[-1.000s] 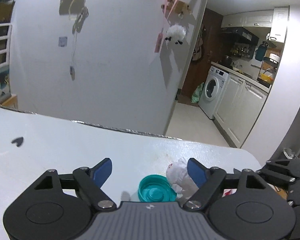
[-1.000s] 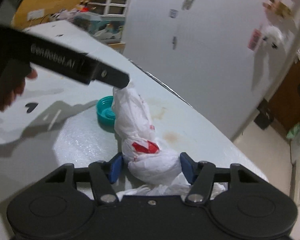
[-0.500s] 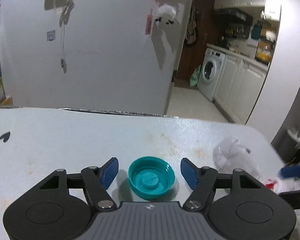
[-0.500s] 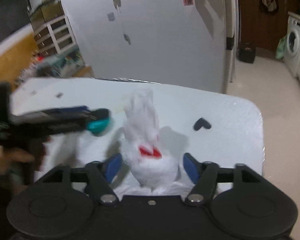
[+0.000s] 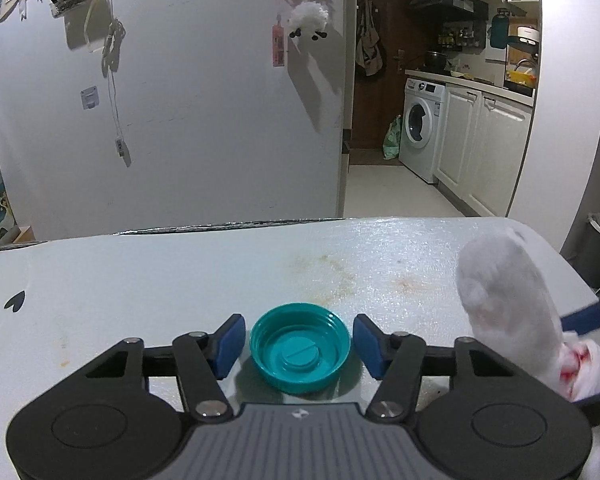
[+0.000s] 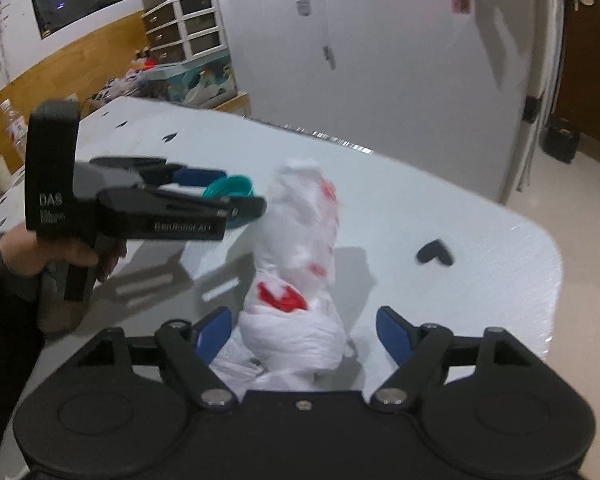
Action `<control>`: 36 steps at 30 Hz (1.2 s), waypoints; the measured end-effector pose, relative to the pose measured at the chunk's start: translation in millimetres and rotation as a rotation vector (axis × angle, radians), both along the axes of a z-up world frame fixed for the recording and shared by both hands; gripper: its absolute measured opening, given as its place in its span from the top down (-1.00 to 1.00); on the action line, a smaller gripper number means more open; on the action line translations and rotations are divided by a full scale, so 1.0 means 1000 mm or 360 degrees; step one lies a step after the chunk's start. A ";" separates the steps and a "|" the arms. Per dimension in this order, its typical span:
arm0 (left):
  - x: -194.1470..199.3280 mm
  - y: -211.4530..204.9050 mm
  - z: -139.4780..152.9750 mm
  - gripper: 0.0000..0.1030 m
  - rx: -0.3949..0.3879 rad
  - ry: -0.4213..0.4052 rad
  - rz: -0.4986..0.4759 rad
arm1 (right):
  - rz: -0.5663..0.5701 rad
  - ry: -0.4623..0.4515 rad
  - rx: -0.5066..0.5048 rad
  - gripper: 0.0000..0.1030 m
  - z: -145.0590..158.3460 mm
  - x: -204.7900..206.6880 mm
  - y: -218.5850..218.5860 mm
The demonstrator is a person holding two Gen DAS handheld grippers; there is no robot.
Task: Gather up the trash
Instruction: 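Grasp the white plastic bag with the right tool while the left grasps the teal cap, then carry the white bag with the right tool while the left carries the teal cap to the bin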
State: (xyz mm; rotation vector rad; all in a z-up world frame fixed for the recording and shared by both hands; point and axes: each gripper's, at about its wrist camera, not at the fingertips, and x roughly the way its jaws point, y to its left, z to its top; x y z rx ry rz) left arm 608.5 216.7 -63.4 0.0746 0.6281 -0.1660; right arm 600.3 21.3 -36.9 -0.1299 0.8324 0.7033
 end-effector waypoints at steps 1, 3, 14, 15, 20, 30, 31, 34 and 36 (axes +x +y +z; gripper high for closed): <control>0.000 0.000 0.001 0.03 0.0000 0.0003 -0.0002 | 0.0010 0.0004 0.0002 -0.41 -0.003 0.000 0.002; 0.000 0.001 0.002 0.02 -0.0008 0.0013 -0.0001 | -0.0002 -0.0012 0.0008 -0.18 -0.005 -0.003 0.005; -0.005 -0.005 0.007 0.03 0.0033 0.0053 0.0014 | -0.0205 -0.0113 -0.0040 -0.02 0.010 -0.031 0.007; -0.008 -0.006 0.007 0.03 0.0045 0.0053 0.0019 | -0.0244 -0.0130 -0.0046 -0.02 0.011 -0.034 0.006; -0.030 -0.008 0.009 0.02 0.0022 0.0077 0.0056 | -0.0356 -0.0162 0.0008 -0.02 0.015 -0.044 -0.001; -0.092 -0.025 0.032 0.03 -0.0063 0.0012 0.0114 | -0.0461 -0.0283 -0.0021 -0.01 0.032 -0.079 -0.030; -0.098 -0.028 0.034 0.03 -0.0073 0.0008 0.0122 | -0.0465 -0.0293 -0.0024 -0.01 0.033 -0.083 -0.033; -0.114 -0.038 0.039 0.03 -0.0105 0.0001 0.0128 | -0.0477 -0.0310 -0.0016 -0.01 0.035 -0.096 -0.044; -0.124 -0.049 0.042 0.02 -0.0099 -0.0011 0.0118 | -0.0494 -0.0316 0.0002 -0.01 0.037 -0.105 -0.052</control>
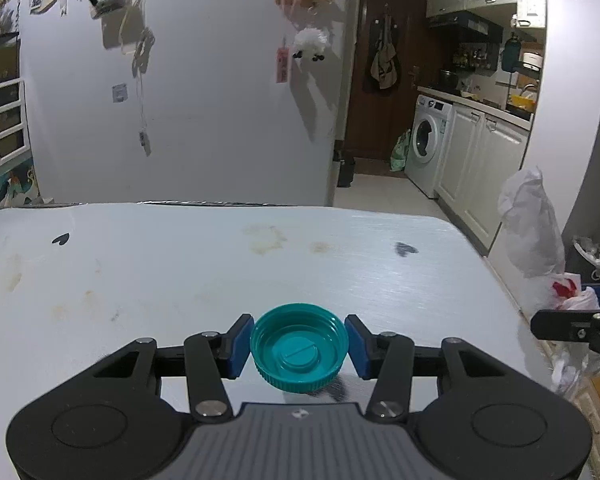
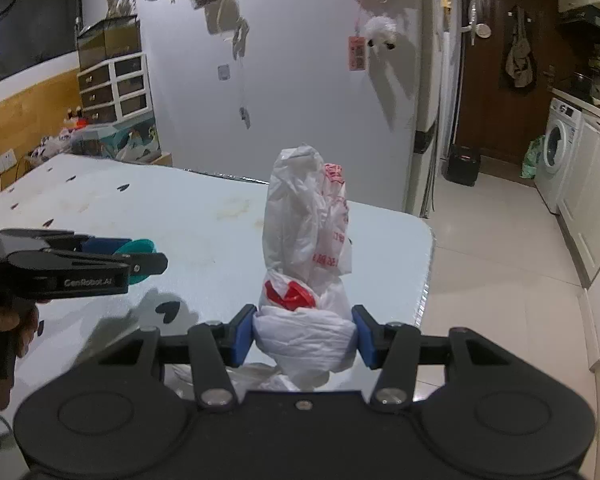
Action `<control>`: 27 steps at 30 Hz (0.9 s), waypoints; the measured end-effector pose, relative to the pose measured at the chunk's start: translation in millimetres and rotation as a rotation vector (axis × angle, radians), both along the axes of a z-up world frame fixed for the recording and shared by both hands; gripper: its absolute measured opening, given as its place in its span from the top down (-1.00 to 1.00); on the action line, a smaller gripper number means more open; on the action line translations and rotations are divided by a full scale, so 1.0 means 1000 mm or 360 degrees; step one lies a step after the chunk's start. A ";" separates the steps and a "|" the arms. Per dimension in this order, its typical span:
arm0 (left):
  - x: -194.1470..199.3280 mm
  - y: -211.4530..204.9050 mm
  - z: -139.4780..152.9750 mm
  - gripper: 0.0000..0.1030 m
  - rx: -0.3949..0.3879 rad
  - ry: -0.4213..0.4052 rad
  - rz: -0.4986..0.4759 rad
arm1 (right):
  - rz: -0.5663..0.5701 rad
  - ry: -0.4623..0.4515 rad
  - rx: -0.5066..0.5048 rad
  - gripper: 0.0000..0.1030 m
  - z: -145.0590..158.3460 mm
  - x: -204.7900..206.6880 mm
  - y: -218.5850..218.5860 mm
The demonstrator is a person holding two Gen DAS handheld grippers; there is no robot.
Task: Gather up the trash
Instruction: 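Carry the white bag with the right tool while the left carries the teal cap to the bin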
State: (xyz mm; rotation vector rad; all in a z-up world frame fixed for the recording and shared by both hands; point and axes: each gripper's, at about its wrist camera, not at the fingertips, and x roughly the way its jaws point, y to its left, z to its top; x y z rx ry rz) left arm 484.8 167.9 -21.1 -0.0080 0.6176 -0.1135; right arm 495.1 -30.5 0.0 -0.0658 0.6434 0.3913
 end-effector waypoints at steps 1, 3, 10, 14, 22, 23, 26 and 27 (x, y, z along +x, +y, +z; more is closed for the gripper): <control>-0.004 -0.006 0.001 0.02 0.0009 -0.0005 -0.0004 | -0.0006 -0.0003 0.0008 -0.01 0.001 -0.005 -0.004; -0.013 -0.017 0.003 0.02 0.0023 -0.0012 -0.0014 | -0.0016 -0.0018 0.0006 -0.01 0.001 -0.014 -0.012; -0.038 -0.056 0.001 0.02 0.0046 -0.0005 -0.0036 | -0.0106 -0.0059 -0.0020 -0.01 0.003 -0.045 -0.051; -0.055 -0.078 -0.004 0.02 0.0057 -0.0009 -0.0052 | -0.0155 -0.0068 -0.0025 -0.01 0.004 -0.061 -0.076; -0.087 -0.127 -0.003 0.02 -0.0007 -0.0041 -0.0102 | -0.0246 -0.0083 -0.0037 -0.01 0.000 -0.095 -0.122; -0.090 -0.133 -0.004 0.02 -0.0012 -0.0037 -0.0116 | -0.0257 -0.0087 -0.0043 -0.01 -0.001 -0.099 -0.128; -0.100 -0.155 -0.007 0.02 -0.0020 -0.0022 -0.0159 | -0.0287 -0.0085 -0.0049 -0.01 -0.002 -0.113 -0.144; -0.104 -0.161 -0.008 0.02 -0.0016 -0.0021 -0.0169 | -0.0294 -0.0085 -0.0054 -0.01 -0.003 -0.117 -0.149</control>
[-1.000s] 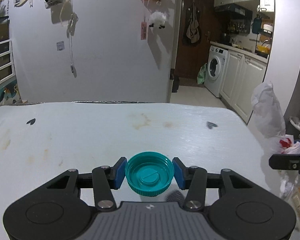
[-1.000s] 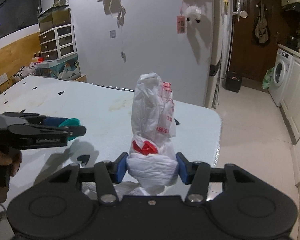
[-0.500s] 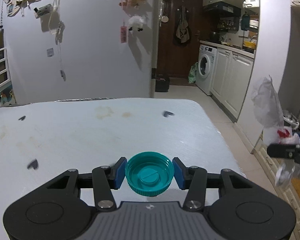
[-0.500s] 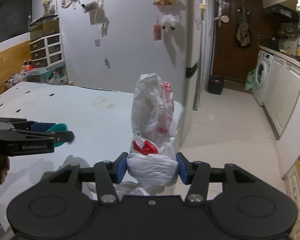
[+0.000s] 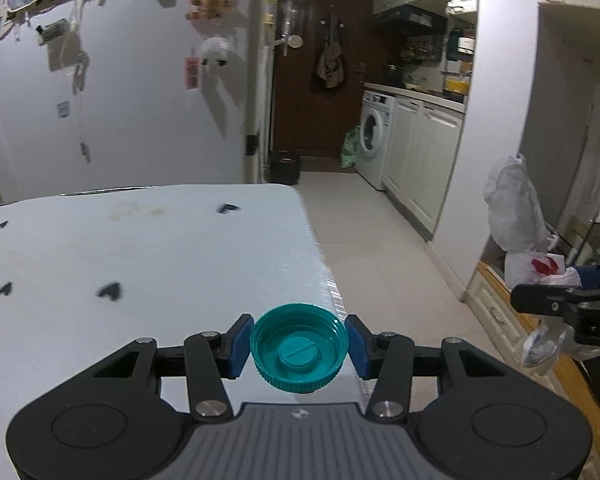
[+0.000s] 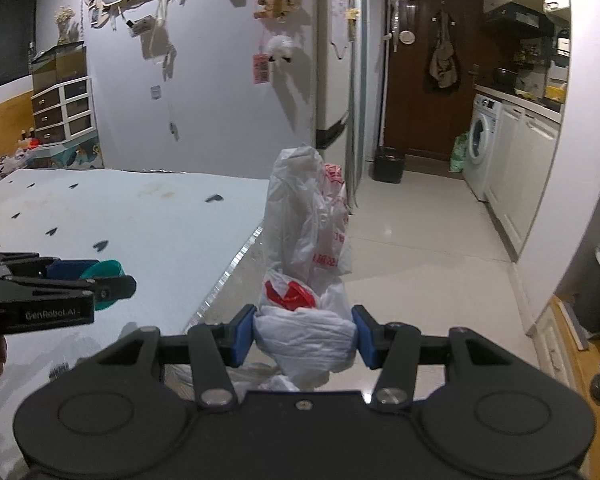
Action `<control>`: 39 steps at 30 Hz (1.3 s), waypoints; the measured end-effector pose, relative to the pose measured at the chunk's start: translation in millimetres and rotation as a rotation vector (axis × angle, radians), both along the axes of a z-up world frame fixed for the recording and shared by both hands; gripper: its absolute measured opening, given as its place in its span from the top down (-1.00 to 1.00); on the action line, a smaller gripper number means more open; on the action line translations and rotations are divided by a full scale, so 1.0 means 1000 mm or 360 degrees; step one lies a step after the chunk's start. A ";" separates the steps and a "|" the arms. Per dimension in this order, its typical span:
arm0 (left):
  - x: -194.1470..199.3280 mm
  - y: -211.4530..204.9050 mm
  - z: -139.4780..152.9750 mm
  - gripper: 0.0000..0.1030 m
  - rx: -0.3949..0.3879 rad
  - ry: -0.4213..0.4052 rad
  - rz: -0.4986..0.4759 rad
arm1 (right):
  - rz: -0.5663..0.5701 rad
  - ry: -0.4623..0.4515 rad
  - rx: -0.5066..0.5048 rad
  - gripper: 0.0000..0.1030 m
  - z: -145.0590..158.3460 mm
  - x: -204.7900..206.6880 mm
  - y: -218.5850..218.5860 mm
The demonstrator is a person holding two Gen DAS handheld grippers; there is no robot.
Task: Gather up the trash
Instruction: 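Carry the white bag with the right tool while the left carries the teal cap to the bin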
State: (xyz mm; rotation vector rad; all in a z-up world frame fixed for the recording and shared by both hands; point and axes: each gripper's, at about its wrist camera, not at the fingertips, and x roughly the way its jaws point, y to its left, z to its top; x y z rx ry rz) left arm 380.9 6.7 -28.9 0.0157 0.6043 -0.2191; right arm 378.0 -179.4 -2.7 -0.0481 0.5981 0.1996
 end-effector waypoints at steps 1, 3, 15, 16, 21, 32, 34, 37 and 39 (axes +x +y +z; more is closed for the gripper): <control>-0.004 -0.008 0.000 0.02 0.0005 -0.0001 -0.0012 | -0.0007 -0.0001 -0.0005 -0.01 -0.001 -0.004 -0.005; -0.012 -0.022 0.001 0.02 0.0008 -0.0005 -0.0045 | -0.0026 -0.0001 -0.0007 -0.01 -0.003 -0.015 -0.016; -0.053 -0.106 -0.004 0.02 0.0029 0.0018 -0.0130 | -0.0140 0.0024 0.0017 -0.01 -0.024 -0.067 -0.091; -0.055 -0.113 -0.006 0.02 0.0035 0.0022 -0.0133 | -0.0150 0.0029 0.0019 -0.01 -0.026 -0.071 -0.098; -0.066 -0.148 -0.021 0.02 0.0058 0.0070 -0.0159 | -0.0195 0.0058 0.0052 -0.01 -0.044 -0.086 -0.126; -0.062 -0.201 -0.119 0.02 0.0110 0.0418 -0.0207 | -0.0232 0.0217 0.0048 -0.01 -0.108 -0.100 -0.162; -0.058 -0.203 -0.139 0.02 0.0128 0.0485 -0.0208 | -0.0228 0.0258 0.0032 -0.01 -0.122 -0.099 -0.163; -0.053 -0.204 -0.169 0.02 0.0162 0.0583 -0.0205 | -0.0209 0.0327 -0.0004 -0.01 -0.146 -0.095 -0.161; -0.049 -0.203 -0.187 0.02 0.0195 0.0644 -0.0207 | -0.0197 0.0381 -0.0008 -0.02 -0.161 -0.091 -0.159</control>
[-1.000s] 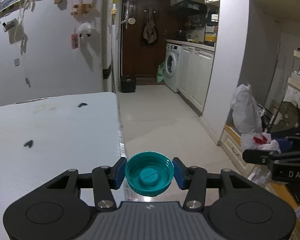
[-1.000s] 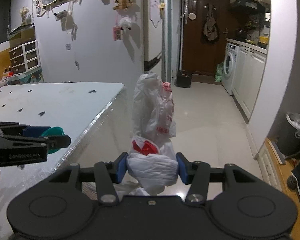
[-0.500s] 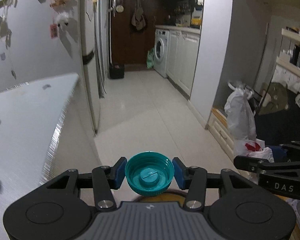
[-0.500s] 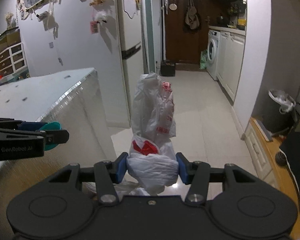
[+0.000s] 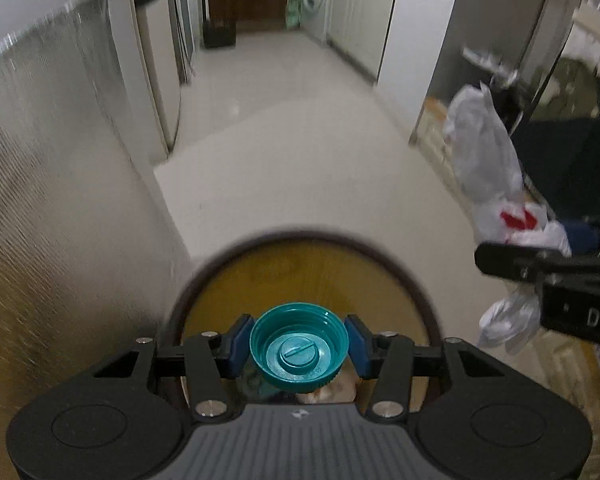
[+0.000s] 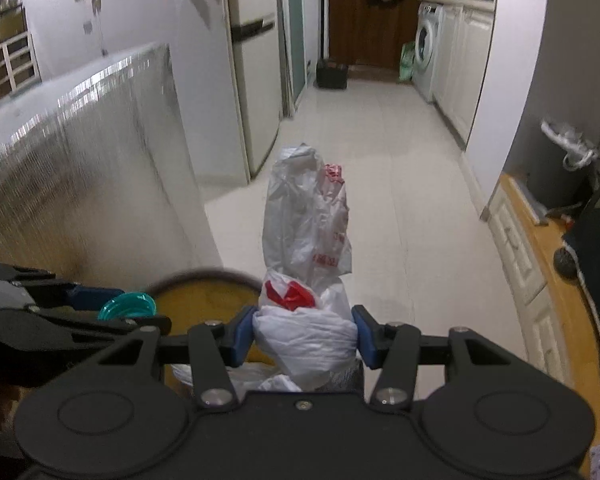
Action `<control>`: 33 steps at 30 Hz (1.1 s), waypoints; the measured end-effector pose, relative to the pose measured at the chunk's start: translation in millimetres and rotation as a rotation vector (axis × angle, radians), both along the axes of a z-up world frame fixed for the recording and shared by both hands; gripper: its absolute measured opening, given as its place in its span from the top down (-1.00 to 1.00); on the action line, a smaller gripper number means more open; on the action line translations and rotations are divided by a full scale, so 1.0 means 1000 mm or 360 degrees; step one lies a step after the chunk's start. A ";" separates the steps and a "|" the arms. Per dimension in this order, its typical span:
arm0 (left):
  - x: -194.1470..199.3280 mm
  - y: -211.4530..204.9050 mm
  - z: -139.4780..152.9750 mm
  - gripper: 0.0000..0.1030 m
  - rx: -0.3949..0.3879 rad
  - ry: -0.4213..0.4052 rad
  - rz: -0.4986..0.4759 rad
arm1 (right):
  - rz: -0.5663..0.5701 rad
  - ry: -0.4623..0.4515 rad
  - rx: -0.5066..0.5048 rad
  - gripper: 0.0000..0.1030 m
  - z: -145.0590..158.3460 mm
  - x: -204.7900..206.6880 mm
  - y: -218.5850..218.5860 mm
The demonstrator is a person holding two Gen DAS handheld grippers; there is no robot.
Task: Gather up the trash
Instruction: 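Carry the white bag with the right tool while the left carries the teal cap to the bin, then open the right tool to drop the white bag while the left drops the teal cap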
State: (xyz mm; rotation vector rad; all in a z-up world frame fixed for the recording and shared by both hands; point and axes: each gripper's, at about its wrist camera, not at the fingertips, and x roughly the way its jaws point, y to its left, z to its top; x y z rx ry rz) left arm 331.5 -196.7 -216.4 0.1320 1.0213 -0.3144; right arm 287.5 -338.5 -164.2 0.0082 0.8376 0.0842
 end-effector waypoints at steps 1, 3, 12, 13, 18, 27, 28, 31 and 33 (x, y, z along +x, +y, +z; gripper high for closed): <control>0.002 0.001 -0.009 0.02 0.0012 0.0029 0.0000 | 0.0000 0.0031 0.0006 -0.02 -0.008 0.002 0.002; 0.004 0.002 -0.026 0.02 0.0029 0.0094 -0.0003 | 0.0022 0.0088 -0.0001 -0.02 -0.021 0.010 0.008; 0.009 0.007 -0.077 0.02 0.0137 0.0304 -0.0141 | 0.0224 0.0333 -0.0102 -0.03 -0.072 0.048 0.045; 0.008 0.007 -0.080 0.02 0.0143 0.0315 -0.0156 | 0.0246 0.0360 -0.0117 -0.03 -0.077 0.052 0.050; 0.009 0.006 -0.091 0.01 0.0181 0.0346 -0.0233 | 0.0289 0.0493 -0.0172 -0.03 -0.101 0.072 0.066; 0.007 0.006 -0.097 -0.76 0.0197 0.0349 -0.0269 | 0.0282 0.0569 -0.0144 -0.55 -0.120 0.090 0.074; 0.008 0.005 -0.097 -0.84 0.0191 0.0353 -0.0270 | 0.0283 0.0570 -0.0139 -0.56 -0.120 0.090 0.073; 0.005 0.005 -0.095 -0.94 0.0173 0.0361 -0.0267 | 0.0277 0.0569 -0.0116 -0.63 -0.118 0.089 0.069; 0.002 0.006 -0.094 -0.96 0.0150 0.0365 -0.0257 | 0.0267 0.0559 -0.0083 -0.74 -0.115 0.087 0.065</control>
